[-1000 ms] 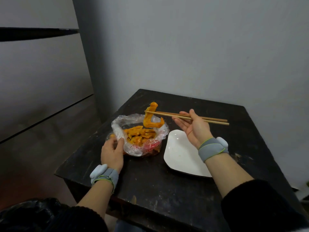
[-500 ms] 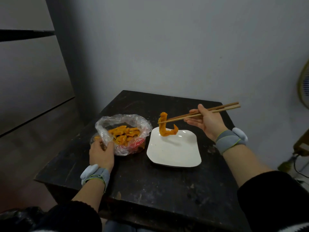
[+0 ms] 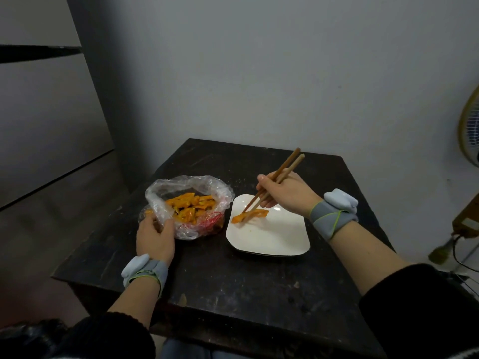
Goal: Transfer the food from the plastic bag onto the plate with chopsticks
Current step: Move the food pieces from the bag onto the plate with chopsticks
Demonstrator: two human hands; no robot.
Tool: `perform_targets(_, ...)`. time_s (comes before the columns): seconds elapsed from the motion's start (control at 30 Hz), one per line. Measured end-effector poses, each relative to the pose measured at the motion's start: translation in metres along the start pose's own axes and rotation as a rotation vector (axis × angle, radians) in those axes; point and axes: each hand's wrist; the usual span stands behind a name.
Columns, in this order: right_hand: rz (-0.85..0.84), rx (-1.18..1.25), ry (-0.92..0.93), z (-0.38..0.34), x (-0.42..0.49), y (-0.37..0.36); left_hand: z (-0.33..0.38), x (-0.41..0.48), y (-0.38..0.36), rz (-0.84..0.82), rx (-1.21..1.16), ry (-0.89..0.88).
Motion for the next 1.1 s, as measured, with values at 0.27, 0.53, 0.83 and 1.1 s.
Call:
perform_targets(0.27, 0.006, -0.052, -0.009, -0.004, 0.003, 0.005, 0.001, -0.001, 0.0, 0.003, -0.004, 0.004)
perform_targets(0.53, 0.079, -0.065, 0.008, -0.017, 0.009, 0.008, 0.001, -0.001, 0.0, 0.017, -0.065, 0.048)
perform_targets(0.83, 0.287, 0.335, 0.019, -0.029, 0.033, -0.013, 0.001, 0.007, 0.004, 0.036, -0.127, 0.086)
perform_targets(1.1, 0.159, 0.511, -0.009, -0.02, 0.052, -0.074, -0.013, 0.02, 0.017, -0.031, -0.132, 0.024)
Point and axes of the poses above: each hand's wrist, its own x-axis towards the middle knuckle, its own y-axis out of the back of the hand, z = x × y, and after that the axes turned 11 degrees about y, right-handed
